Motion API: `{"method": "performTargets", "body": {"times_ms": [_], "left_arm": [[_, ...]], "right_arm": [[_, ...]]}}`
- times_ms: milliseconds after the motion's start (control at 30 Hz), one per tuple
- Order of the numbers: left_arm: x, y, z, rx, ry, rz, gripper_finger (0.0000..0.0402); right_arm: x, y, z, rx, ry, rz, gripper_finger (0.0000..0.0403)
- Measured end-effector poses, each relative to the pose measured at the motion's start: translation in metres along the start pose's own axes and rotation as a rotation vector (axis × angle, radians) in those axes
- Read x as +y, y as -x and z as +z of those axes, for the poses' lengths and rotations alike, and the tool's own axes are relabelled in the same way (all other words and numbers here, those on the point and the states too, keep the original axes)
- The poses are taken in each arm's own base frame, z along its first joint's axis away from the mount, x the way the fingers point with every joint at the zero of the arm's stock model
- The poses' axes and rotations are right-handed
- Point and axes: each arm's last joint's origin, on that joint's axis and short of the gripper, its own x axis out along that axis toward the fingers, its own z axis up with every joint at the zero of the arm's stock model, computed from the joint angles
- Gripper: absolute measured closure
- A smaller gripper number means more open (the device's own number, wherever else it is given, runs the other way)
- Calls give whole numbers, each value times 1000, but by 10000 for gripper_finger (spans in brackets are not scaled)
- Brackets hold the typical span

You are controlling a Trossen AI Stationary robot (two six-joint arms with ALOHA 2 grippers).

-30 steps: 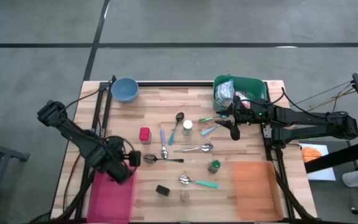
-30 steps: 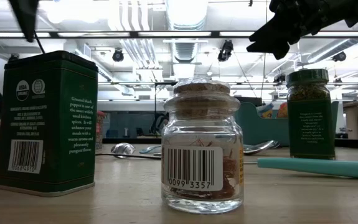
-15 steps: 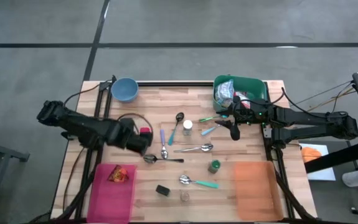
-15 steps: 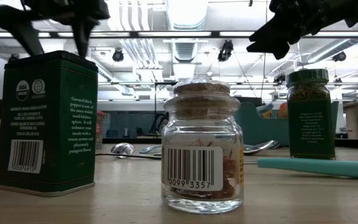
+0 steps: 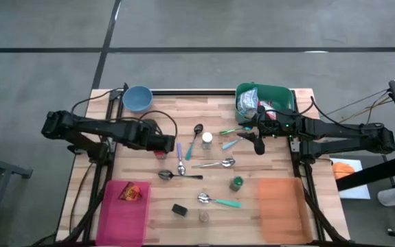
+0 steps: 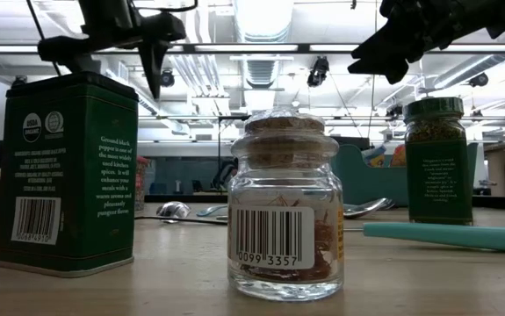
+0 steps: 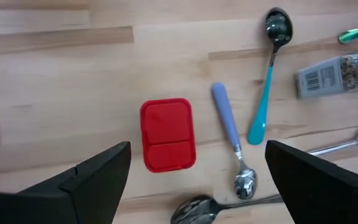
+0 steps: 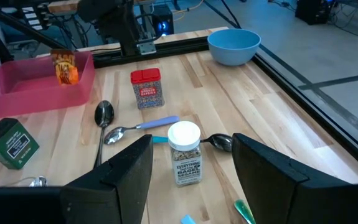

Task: Pick & Place Food Item
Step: Put the red seasoning can into the pink bin

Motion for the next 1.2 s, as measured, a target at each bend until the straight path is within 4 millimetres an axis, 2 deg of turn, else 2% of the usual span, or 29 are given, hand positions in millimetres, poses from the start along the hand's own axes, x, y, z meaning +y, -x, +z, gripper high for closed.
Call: {"method": "performTargets", "body": {"times_ms": [433,733,1200], "left_arm": [[7,-33,-2,80,40,21,27],[12,-52,-7,92,5,3,27],[20,-75,-10,122,12,-6,27]], "right_arm": [[0,0,0,0,0,0,189],[0,0,0,0,0,0,189],[0,0,0,0,0,0,189]]}}
